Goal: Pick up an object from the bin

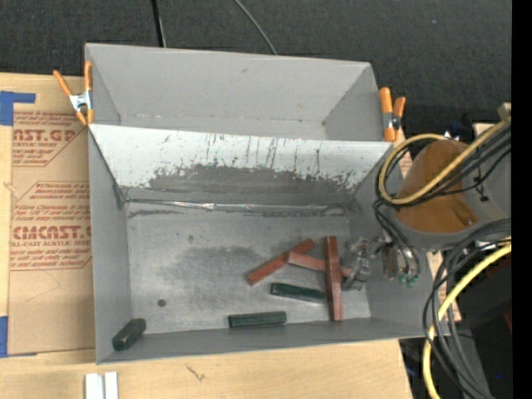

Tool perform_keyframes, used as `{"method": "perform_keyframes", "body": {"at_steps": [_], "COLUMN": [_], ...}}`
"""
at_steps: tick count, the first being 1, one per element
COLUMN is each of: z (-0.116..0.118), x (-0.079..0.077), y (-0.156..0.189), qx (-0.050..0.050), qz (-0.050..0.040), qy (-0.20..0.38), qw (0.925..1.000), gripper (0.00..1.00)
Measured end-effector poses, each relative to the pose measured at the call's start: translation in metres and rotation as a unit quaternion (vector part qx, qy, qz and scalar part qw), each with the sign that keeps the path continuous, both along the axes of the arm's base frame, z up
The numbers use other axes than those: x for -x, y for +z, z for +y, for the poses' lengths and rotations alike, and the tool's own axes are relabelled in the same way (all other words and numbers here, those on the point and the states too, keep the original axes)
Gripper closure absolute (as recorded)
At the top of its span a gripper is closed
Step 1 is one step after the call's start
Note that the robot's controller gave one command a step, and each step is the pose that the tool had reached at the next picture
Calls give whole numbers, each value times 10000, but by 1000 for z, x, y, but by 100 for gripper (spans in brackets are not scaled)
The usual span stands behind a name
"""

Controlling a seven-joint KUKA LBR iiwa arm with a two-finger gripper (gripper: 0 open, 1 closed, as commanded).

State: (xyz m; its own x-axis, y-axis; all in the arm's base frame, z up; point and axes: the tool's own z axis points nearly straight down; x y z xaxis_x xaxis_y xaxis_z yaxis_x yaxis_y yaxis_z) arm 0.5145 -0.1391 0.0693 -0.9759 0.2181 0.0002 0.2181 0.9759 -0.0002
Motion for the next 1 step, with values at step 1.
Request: {"method": "perform_keyframes", "body": {"at_steps": [1], "z": [0], "x": [0], "y": [0], "qx": [1], "qz": [0], "qy": [1], "qw": [10000], "gripper": [100]}}
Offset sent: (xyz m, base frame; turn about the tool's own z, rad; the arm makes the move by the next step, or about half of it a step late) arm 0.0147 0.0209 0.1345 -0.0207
